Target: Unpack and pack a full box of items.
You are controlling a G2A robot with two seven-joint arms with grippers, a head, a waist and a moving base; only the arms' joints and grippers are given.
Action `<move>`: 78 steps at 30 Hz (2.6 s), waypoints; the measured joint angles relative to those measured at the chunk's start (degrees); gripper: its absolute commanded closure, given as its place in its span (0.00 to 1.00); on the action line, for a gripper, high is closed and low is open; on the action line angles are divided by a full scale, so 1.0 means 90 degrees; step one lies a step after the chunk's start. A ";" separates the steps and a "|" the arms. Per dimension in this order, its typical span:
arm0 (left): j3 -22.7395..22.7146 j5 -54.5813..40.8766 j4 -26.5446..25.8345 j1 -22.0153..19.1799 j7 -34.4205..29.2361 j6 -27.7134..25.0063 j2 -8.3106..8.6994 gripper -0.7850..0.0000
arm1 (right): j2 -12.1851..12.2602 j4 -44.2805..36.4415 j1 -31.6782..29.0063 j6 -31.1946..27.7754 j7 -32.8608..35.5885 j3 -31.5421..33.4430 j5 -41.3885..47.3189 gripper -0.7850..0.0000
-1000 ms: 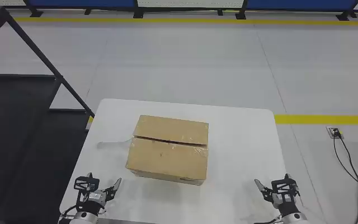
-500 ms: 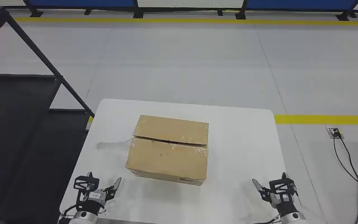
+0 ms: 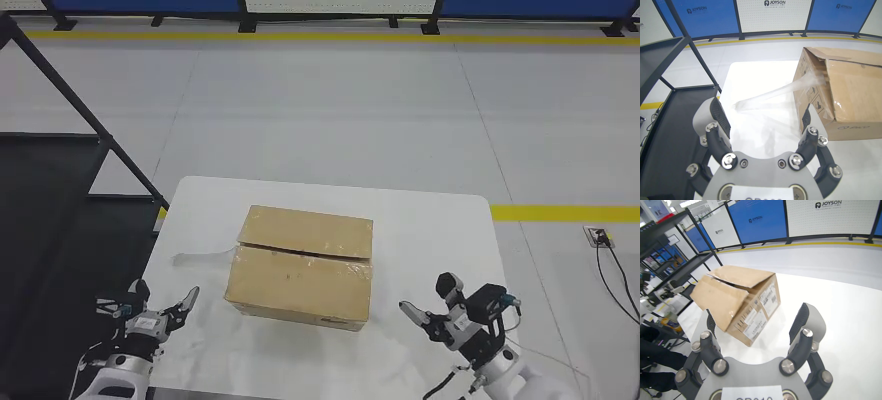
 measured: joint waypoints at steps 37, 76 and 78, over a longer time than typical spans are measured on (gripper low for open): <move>-0.0163 -0.3274 -0.0042 -0.0868 -0.1775 0.0472 -0.0077 0.00 | -0.0101 0.2616 0.2766 -0.0529 0.2732 -0.1420 0.4646 0.00; -0.0763 -0.3224 -0.0128 -0.0484 -0.3245 -0.3623 0.0217 0.00 | 0.0708 0.1930 0.2576 -0.1554 0.6555 -0.1992 0.7510 0.00; -0.0843 -0.3115 -0.0045 -0.0486 -0.3510 -0.4061 0.0271 0.00 | 0.0772 0.2017 0.2655 -0.1501 0.6607 -0.2147 0.7406 0.00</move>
